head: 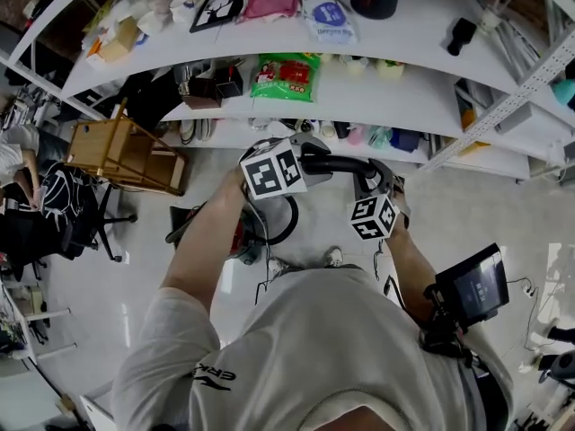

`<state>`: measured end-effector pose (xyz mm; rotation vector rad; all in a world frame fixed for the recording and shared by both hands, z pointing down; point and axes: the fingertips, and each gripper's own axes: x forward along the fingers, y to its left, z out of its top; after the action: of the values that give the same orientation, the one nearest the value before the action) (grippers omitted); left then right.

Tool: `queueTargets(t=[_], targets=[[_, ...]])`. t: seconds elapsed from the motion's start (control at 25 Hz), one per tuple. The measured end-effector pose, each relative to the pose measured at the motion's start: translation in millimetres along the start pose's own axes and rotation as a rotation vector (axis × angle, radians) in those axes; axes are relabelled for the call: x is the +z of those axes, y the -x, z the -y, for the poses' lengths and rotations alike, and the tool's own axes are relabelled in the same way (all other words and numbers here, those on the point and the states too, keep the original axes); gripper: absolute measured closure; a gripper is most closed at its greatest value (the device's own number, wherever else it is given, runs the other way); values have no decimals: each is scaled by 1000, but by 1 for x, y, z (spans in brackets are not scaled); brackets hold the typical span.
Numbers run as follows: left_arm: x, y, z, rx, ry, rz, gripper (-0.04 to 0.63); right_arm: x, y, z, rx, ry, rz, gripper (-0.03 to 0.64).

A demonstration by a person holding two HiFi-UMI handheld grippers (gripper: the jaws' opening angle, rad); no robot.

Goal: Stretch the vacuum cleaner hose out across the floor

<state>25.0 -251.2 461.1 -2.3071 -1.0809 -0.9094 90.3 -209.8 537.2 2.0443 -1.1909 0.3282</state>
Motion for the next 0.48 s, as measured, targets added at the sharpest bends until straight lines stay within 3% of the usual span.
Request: queueTargets(t=[0.24,0.48], targets=[[31,-31,-8,-26,-41,8,425,-29,3,31,-24,-40,-26,459],[66,-58,-18,-61,-150,-3,425,-52,5,65,-84,-101,-57,459]])
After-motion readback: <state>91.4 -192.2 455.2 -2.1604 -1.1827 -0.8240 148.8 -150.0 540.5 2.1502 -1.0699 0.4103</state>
